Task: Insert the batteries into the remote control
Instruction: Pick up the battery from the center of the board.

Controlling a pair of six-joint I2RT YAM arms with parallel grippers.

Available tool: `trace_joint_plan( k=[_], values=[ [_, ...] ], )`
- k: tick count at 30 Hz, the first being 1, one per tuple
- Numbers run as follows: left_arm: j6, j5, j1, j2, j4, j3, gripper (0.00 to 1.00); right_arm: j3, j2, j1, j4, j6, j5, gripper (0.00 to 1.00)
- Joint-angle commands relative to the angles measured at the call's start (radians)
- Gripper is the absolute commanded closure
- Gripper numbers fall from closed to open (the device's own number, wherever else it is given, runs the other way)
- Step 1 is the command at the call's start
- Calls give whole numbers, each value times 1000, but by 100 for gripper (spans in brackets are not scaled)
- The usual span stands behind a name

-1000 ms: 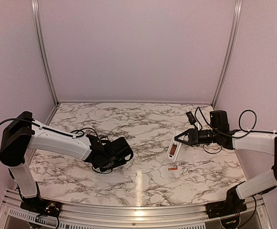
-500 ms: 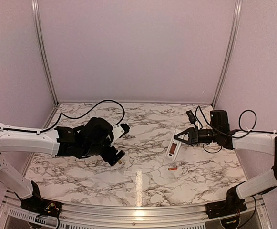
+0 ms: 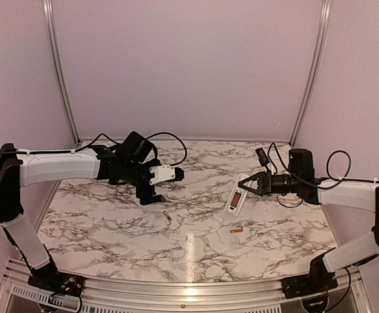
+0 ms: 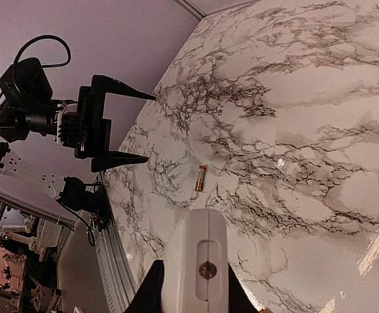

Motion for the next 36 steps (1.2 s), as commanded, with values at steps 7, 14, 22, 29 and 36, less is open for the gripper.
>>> trace_joint_plan(
  k=[7, 14, 22, 29, 36],
  values=[
    [206, 166, -1, 299, -167, 195, 16, -5, 17, 8, 43, 0, -26, 100],
    [221, 197, 0, 412, -216, 269, 23, -4, 22, 5, 37, -12, -32, 100],
    [222, 207, 2, 470, -224, 282, 35, -2, 33, -4, 43, -17, -41, 100],
    [195, 188, 2, 518, -279, 335, 70, -1, 35, -10, 32, -23, -41, 100],
    [130, 209, -3, 481, -286, 290, 80, 1, 53, -10, 39, -19, -41, 100]
  ],
)
